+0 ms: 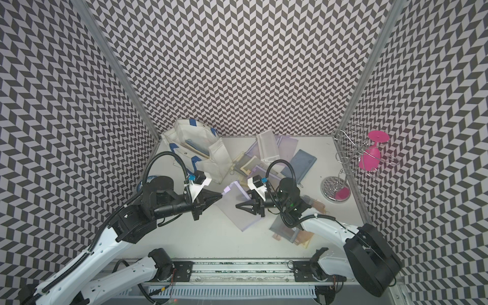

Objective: Put the pencil pouch into the canvas bag
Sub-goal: Pick up the pencil pouch from the center of the board.

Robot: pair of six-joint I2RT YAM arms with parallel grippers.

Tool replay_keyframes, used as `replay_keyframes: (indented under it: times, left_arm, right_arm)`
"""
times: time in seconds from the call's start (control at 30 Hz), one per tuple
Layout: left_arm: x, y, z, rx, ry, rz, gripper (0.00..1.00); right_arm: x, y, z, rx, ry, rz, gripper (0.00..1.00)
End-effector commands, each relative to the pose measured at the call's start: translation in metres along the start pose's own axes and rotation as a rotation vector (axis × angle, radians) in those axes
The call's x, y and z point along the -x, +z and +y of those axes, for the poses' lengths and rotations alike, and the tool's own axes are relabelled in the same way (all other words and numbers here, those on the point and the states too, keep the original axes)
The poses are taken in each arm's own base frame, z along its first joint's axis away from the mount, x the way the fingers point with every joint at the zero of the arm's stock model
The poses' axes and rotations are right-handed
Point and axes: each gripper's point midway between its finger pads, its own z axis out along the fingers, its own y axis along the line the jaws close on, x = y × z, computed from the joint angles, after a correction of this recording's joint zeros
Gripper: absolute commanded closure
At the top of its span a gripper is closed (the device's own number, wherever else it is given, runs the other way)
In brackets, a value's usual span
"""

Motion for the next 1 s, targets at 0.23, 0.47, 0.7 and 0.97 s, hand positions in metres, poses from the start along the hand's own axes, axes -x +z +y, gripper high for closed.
replay_keyframes:
  times: [0.23,0.47,0.7,0.97]
  left_arm:
    - [0.010,-0.005,0.029,0.147,-0.085,-0.114,0.33]
    - [0.006,-0.009,0.030,0.068,-0.215,-0.252,0.01]
    - [0.000,0.003,0.009,-0.114,-0.282,-0.312,0.05]
    - [-0.004,0.026,-0.018,-0.236,-0.318,-0.399,0.29]
  right_arm:
    - [0.019,-0.002,0.005,-0.021,-0.081,-0.043,1.00]
    - [0.026,-0.007,0.005,-0.032,-0.056,-0.070,1.00]
    - [0.030,-0.010,0.008,0.006,-0.020,-0.081,1.00]
    - [0.032,-0.011,0.012,0.034,0.004,-0.089,1.00]
